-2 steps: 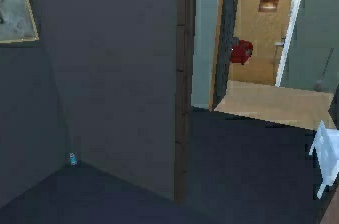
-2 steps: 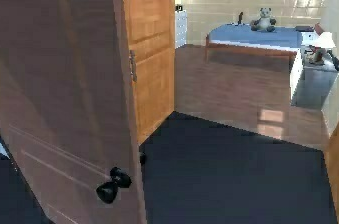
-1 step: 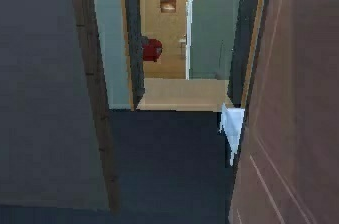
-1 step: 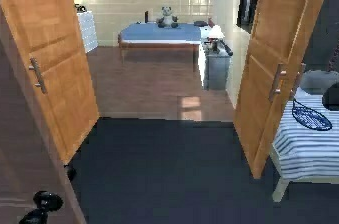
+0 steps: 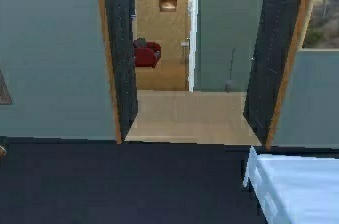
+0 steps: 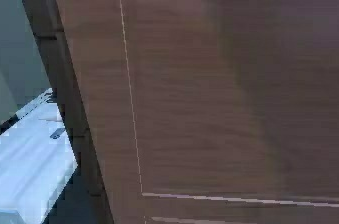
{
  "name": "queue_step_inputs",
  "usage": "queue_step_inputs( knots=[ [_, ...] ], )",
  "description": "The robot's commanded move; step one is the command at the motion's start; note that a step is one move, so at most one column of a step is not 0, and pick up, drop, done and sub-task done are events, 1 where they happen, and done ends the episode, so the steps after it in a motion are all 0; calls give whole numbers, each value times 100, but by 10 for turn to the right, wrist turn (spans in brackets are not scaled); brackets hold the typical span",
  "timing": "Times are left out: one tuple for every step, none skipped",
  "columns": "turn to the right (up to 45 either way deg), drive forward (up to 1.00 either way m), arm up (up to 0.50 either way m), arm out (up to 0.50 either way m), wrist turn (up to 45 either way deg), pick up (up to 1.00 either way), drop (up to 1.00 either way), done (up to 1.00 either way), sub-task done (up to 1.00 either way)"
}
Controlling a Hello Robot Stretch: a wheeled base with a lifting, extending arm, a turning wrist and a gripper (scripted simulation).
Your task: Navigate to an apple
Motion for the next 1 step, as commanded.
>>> queue_step_inputs(
  knots=[
    [0, 100, 0, 0, 0, 0, 0, 0, 0]
  ],
)
